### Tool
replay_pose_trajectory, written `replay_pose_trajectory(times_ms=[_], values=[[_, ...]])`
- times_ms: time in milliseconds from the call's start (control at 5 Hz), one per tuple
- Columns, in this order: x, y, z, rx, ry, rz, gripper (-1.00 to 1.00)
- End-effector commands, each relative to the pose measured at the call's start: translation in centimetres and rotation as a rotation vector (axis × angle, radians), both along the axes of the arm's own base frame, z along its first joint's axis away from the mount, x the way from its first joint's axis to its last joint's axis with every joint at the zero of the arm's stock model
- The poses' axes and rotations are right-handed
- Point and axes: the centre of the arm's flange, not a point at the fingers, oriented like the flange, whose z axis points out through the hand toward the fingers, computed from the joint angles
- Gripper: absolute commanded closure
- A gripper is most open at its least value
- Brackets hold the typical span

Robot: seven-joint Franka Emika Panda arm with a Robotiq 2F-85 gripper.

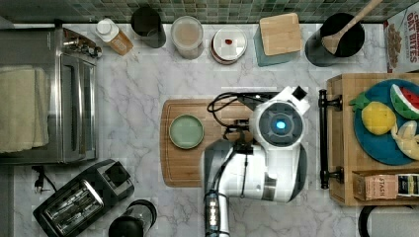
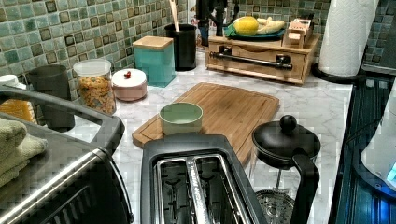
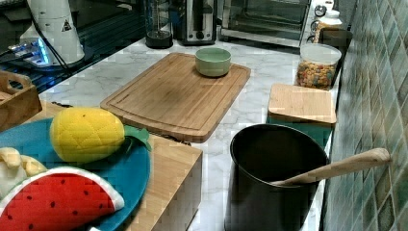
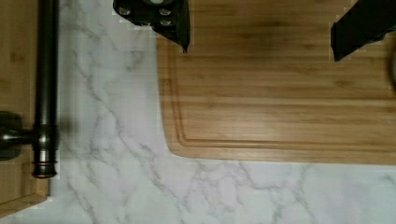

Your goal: Open the drawer.

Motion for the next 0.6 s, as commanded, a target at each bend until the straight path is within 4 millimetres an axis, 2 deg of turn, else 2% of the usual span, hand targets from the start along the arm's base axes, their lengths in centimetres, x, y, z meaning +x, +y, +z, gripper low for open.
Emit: replay_pose_trajectory(times_ms=[200, 600], values=[[-1.8, -12.4, -0.6, -0.073, -0.062, 0.056, -1.00], [-2.8, -12.6, -3.3, -0.133, -0.062, 0.017, -1.00]])
